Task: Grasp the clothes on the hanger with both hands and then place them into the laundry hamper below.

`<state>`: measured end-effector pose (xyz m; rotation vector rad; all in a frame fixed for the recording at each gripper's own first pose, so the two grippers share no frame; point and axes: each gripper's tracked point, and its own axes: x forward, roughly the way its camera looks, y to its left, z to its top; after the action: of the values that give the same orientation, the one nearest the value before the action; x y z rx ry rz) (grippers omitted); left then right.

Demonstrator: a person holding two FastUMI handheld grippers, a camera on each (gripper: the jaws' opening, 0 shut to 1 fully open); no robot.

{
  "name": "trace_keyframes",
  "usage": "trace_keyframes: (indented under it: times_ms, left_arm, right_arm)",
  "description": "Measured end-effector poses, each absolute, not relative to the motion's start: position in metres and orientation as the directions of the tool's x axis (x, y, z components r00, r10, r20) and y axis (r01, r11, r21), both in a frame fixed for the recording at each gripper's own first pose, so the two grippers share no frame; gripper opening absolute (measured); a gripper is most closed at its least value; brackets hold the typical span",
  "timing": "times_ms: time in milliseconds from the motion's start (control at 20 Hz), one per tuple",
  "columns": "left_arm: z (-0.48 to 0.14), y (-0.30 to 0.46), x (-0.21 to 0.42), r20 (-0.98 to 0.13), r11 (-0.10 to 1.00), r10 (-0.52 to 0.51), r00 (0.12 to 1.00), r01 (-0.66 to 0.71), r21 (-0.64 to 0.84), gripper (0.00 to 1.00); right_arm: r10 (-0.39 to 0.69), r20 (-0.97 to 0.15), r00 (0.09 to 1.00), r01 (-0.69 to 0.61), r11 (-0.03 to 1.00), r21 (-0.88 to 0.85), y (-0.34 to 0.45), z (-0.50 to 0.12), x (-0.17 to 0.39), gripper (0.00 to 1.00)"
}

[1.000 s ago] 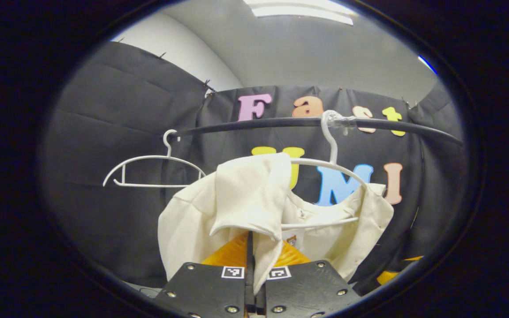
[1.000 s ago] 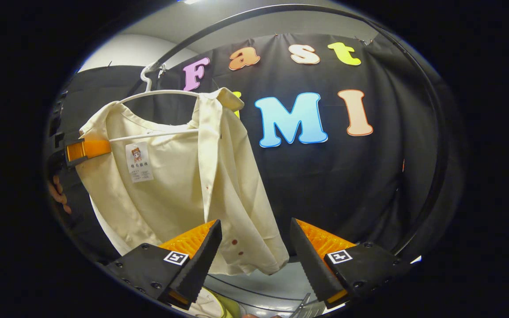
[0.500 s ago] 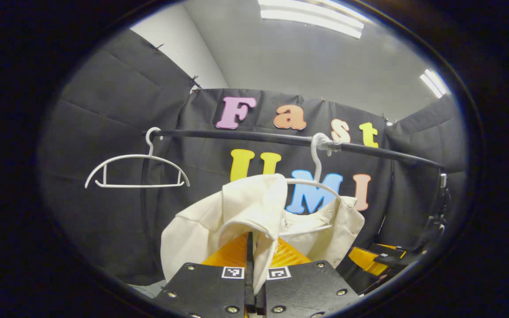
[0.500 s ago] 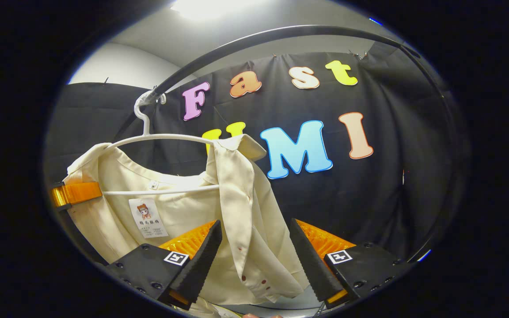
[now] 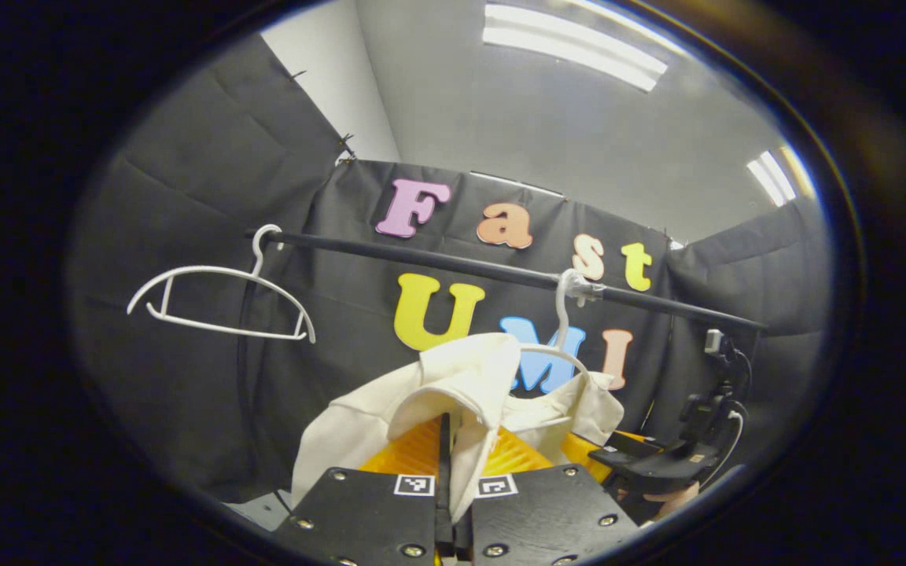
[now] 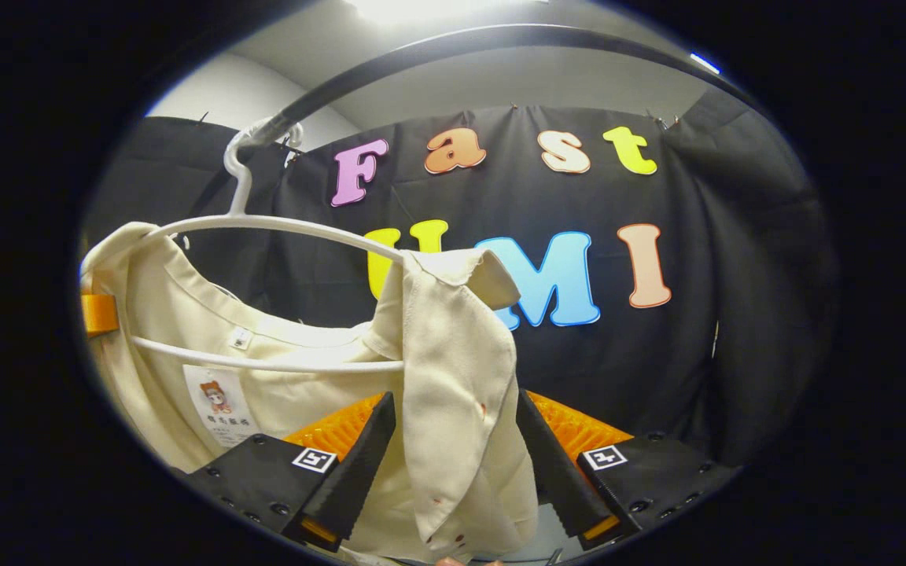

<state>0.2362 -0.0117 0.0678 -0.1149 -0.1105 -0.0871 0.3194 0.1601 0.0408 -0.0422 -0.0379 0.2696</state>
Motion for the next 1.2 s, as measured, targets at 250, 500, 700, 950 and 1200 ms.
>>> trace_keyframes:
  times_ms: [250, 500, 700, 950, 1200]
  left_arm:
    - [0.061, -0.008, 0.239, 0.105, 0.995, -0.08, 0.991, 0.086, -0.058, 0.03]
    - [0.052, 0.001, 0.241, 0.095, 0.996, -0.057, 0.994, 0.063, -0.062, 0.03]
    - [0.053, 0.008, 0.232, 0.1, 0.996, -0.048, 0.994, 0.055, -0.067, 0.04]
    - [0.064, 0.02, 0.223, 0.116, 0.996, -0.052, 0.992, 0.06, -0.069, 0.03]
    - [0.068, 0.031, 0.232, 0.127, 0.989, -0.035, 0.991, 0.053, -0.137, 0.03]
  right_arm:
    - [0.227, 0.011, 0.974, -0.226, 0.973, -0.047, 0.158, 0.036, 0.342, 0.92]
    - [0.248, 0.026, 0.969, -0.248, 0.969, -0.007, 0.154, 0.049, 0.343, 0.13]
    - [0.323, 0.016, 0.946, -0.323, 0.946, 0.003, 0.156, 0.051, 0.341, 0.04]
    - [0.248, 0.05, 0.968, -0.251, 0.965, 0.081, 0.129, 0.068, 0.368, 0.04]
    - [0.173, 0.103, 0.979, -0.182, 0.98, 0.084, 0.109, 0.084, 0.378, 0.01]
